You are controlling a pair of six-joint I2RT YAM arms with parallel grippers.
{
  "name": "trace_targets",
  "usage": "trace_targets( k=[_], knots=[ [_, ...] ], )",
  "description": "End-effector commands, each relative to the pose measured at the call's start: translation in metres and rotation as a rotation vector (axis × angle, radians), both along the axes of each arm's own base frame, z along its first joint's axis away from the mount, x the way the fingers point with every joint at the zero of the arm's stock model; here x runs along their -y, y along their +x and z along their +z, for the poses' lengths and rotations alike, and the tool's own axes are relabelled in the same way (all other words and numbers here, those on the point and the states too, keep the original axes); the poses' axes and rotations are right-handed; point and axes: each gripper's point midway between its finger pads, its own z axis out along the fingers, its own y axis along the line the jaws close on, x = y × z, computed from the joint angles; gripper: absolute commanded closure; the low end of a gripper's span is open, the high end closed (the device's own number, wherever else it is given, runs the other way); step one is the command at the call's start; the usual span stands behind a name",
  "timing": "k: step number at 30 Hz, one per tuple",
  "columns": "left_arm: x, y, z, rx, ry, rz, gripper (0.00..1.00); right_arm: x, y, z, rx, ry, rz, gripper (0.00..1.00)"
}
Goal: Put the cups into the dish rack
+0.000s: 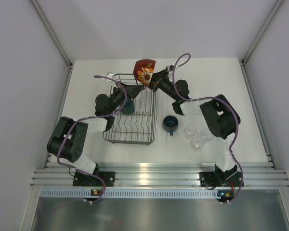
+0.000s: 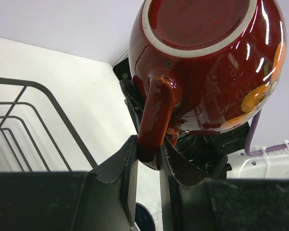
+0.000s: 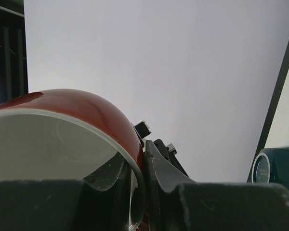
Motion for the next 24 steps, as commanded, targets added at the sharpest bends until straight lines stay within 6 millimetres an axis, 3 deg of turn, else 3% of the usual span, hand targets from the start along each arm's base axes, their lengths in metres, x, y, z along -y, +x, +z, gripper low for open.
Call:
trace_targets(
  k=[1,15,16,24],
  knots=[
    [-0.046,-0.028,0.117,0.518,-0.128,0.159,1.0,0.03,-0.059,0.1,0.472,0.253,0.03,0.99],
    [-0.063,-0.003,0.109,0.458,0.198,0.343,1.0,0.019,-0.051,0.073,0.45,0.207,0.06,0.97],
    [-0.068,-0.004,0.116,0.474,0.215,0.373,1.0,0.019,-0.05,0.071,0.445,0.206,0.062,0.96],
    [-0.079,0.003,0.113,0.446,0.28,0.446,1.0,0.011,-0.047,0.061,0.441,0.193,0.088,0.94]
  ],
)
